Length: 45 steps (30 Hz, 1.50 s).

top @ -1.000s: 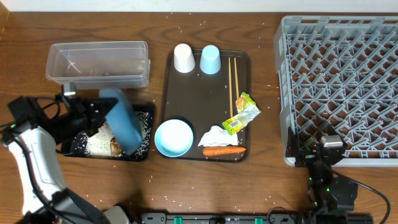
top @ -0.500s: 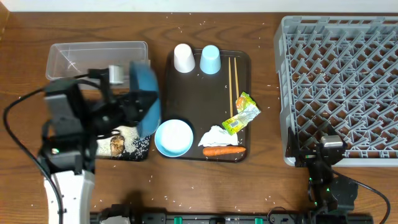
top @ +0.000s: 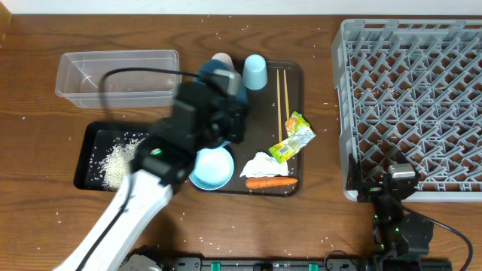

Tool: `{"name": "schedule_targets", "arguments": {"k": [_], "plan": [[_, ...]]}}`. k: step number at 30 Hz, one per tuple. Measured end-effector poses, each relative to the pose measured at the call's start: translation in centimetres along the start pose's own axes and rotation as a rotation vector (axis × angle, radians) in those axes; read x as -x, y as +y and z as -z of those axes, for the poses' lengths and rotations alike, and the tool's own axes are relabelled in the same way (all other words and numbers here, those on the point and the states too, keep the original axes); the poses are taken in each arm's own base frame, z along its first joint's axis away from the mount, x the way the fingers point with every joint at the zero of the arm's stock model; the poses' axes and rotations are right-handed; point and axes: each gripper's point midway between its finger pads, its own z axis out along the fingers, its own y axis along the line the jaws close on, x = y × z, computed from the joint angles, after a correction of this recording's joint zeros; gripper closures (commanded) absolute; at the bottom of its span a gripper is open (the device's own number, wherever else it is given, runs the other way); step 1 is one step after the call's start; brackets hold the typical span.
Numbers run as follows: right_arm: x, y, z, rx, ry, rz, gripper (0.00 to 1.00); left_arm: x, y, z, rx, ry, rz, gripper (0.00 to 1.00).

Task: Sort waste into correct bins and load items into the dishwasher rack
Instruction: 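Tip the blue plate to drop the food scrap onto the black tray, then carry the blue plate back and lower it onto the brown tray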

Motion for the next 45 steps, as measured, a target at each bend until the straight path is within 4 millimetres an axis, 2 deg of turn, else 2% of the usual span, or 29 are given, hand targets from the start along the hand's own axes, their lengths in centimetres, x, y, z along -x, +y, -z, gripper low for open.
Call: {"name": "schedule_targets", "arguments": {"k": [8, 11, 16, 18, 20, 21, 29, 34, 38, 41, 42, 43, 44, 45], "plan": [[0.0, 0.0, 0.0, 0.0, 0.0, 0.0, 0.01, -3.2, 0.5, -6.8, 0.11, 0.068, -0.058, 0.94], [0.0, 0.0, 0.0, 0.0, 0.0, 0.0, 0.01, -4.2, 1.2, -8.5, 0.146, 0.084, -0.067, 0.94], [0.0, 0.0, 0.0, 0.0, 0.0, 0.0, 0.01, -5.9, 3.2, -10.2, 0.222, 0.13, -0.07, 0.94], [0.0, 0.0, 0.0, 0.0, 0.0, 0.0, 0.01, -6.2, 4.0, -10.5, 0.255, 0.136, -0.074, 0.92], [0.0, 0.0, 0.0, 0.0, 0.0, 0.0, 0.01, -6.3, 4.4, -10.6, 0.276, 0.134, -0.081, 0.79], [0.0, 0.0, 0.0, 0.0, 0.0, 0.0, 0.01, -6.2, 4.5, -10.5, 0.281, 0.132, -0.082, 0.76], [0.0, 0.0, 0.0, 0.0, 0.0, 0.0, 0.01, -6.0, 4.8, -10.5, 0.302, 0.122, -0.08, 0.71], [0.0, 0.0, 0.0, 0.0, 0.0, 0.0, 0.01, -6.0, 4.4, -10.4, 0.283, 0.125, -0.077, 0.71], [0.0, 0.0, 0.0, 0.0, 0.0, 0.0, 0.01, -5.4, 3.5, -9.1, 0.252, 0.117, -0.075, 0.7], [0.0, 0.0, 0.0, 0.0, 0.0, 0.0, 0.01, -4.9, 2.3, -7.1, 0.216, 0.117, -0.073, 0.5], [0.0, 0.0, 0.0, 0.0, 0.0, 0.0, 0.01, -4.8, 1.9, -6.4, 0.201, 0.122, -0.068, 0.34], [0.0, 0.0, 0.0, 0.0, 0.0, 0.0, 0.01, -4.9, 1.4, -5.8, 0.177, 0.133, -0.07, 0.24], [0.0, 0.0, 0.0, 0.0, 0.0, 0.0, 0.01, -5.1, 0.9, -5.3, 0.154, 0.145, -0.063, 0.21], [0.0, 0.0, 0.0, 0.0, 0.0, 0.0, 0.01, -5.4, 0.4, -4.8, 0.127, 0.161, -0.056, 0.12]]}}
